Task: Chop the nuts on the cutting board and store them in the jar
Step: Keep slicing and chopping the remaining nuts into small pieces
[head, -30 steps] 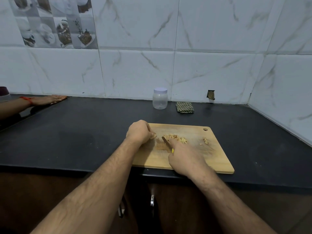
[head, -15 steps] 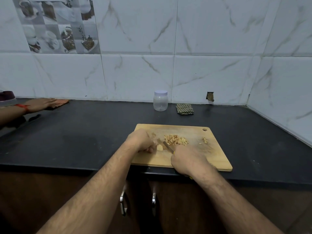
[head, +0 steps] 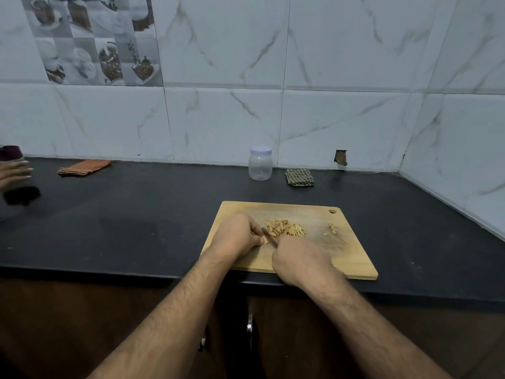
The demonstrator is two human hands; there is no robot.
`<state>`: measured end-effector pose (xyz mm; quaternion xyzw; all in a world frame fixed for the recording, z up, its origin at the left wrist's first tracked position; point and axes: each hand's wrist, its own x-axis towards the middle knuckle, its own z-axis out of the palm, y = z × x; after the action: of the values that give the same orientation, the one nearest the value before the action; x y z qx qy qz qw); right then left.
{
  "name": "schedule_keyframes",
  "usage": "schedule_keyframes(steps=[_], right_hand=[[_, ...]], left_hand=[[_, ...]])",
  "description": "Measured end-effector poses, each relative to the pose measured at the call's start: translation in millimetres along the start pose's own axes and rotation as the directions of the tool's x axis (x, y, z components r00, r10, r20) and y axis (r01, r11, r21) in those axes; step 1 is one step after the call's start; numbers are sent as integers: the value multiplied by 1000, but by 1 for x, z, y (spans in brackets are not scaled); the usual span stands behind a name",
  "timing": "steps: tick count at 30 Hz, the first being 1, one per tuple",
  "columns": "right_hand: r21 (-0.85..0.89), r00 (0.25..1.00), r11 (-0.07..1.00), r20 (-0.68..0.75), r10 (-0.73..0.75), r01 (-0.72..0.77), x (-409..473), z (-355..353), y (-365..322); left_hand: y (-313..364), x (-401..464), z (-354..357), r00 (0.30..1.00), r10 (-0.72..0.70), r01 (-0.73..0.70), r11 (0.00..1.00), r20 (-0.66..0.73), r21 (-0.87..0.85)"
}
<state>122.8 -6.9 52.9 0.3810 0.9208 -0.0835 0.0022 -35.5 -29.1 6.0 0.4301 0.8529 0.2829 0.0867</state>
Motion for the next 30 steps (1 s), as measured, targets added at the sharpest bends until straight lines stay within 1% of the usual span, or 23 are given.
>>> schedule_keyframes(steps=[7,12,15,19,24,30], right_hand=[[-41,999,999,31,20,-19,-1,-1,-6],[-88,998,996,68,20,-14,-3,-2,-14],[-88,997,996,80,23,-16,-10,1,-12],[-79,992,994,95,80,-72,-25,11,-3],[-82,993,994,86,82,-75,-26,9,-4],[-75,997,996,52,58,-54,-15,4,-8]], left_hand=[[-3,-3,3,999,51,-50,998,-18,38],[-8,-14,1,993,78,-71,994,-85,85],[-9,-17,2,991,61,-53,996,-116,74],[-11,-17,6,990,62,-56,997,-123,54],[-11,-20,7,992,44,-38,998,-122,53],[-12,-19,7,992,6,-10,999,-129,-32]])
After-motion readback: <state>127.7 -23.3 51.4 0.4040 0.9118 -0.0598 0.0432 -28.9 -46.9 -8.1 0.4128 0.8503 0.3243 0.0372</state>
